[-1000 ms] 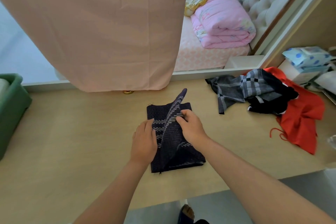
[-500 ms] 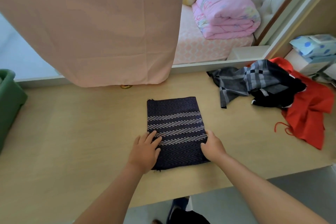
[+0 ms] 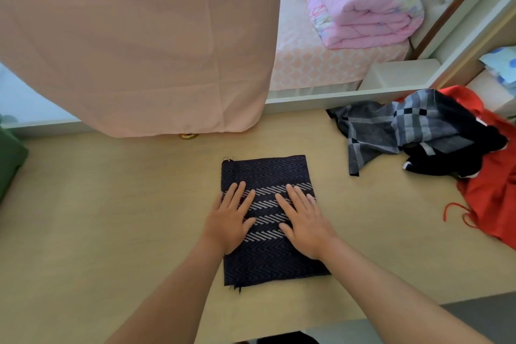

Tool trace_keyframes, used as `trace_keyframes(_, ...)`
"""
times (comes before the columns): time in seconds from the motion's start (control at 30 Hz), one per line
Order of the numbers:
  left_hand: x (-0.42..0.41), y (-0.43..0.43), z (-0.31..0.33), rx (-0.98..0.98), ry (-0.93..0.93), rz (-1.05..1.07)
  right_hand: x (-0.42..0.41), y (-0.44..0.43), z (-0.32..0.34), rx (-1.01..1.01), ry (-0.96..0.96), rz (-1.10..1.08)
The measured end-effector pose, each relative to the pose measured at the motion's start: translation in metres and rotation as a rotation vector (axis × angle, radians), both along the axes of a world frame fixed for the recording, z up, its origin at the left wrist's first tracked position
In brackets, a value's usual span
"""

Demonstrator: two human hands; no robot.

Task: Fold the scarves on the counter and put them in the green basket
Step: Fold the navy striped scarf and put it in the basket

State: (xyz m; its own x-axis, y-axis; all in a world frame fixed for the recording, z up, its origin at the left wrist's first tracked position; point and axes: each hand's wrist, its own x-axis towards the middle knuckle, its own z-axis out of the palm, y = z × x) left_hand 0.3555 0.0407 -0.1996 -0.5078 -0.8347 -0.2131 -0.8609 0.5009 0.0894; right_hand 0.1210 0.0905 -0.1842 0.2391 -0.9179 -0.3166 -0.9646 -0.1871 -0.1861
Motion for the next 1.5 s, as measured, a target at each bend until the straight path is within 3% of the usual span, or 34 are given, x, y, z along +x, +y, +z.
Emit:
trace_keyframes(0.17, 0.034, 0.018, -0.01, -0.083, -0.054, 0.033, -0.026, 0.019, -0.019, -0.104, 0.052, 0.027)
trace_keyframes(0.27, 0.032, 0.032, 0.0, -0.139, 0.018, 0.007, -0.022, 0.025, -0.014, -0.214, 0.086, 0.044)
trace_keyframes(0.37, 0.027, 0.052, 0.015, -0.116, 0.16, -0.167, -0.013, 0.037, -0.005, -0.322, -0.04, 0.173)
trace_keyframes(0.43, 0.027, 0.068, 0.023, -0.047, 0.199, -0.265, -0.012, 0.052, -0.001, -0.255, -0.105, 0.272)
trace_keyframes(0.53, 0.033, 0.083, 0.022, 0.03, 0.139, -0.271, -0.013, 0.07, 0.003, -0.116, -0.047, 0.298)
trace_keyframes(0.73, 0.042, 0.087, 0.015, -0.039, 0.211, -0.317, -0.011, 0.074, 0.013, -0.29, 0.029, 0.296)
trace_keyframes(0.83, 0.042, 0.087, 0.025, 0.032, 0.349, -0.17, -0.008, 0.077, 0.019, -0.25, -0.08, 0.148)
trace_keyframes(0.97, 0.032, 0.082, 0.052, 0.242, 0.505, 0.263, -0.011, 0.071, 0.035, -0.082, -0.334, -0.134)
trace_keyframes(1.07, 0.027, 0.072, 0.062, 0.446, 0.678, 0.5, -0.012, 0.056, 0.045, 0.047, -0.394, -0.317)
trace_keyframes(1.13, 0.028, 0.065, 0.067, 0.59, 0.724, 0.505, -0.013, 0.045, 0.048, 0.076, -0.386, -0.404)
trace_keyframes(1.17, 0.028, 0.064, 0.068, 0.597, 0.657, 0.429, -0.013, 0.041, 0.049, 0.075, -0.378, -0.438)
trace_keyframes(1.23, 0.026, 0.061, 0.066, 0.493, 0.501, 0.335, -0.011, 0.034, 0.047, 0.043, -0.336, -0.475)
trace_keyframes(1.4, 0.012, 0.054, 0.05, 0.205, 0.351, 0.53, -0.008, 0.03, 0.033, -0.146, -0.082, -0.35)
trace_keyframes(1.5, 0.004, 0.06, 0.042, -0.165, 0.35, 0.235, -0.013, 0.034, 0.022, -0.491, 0.069, -0.114)
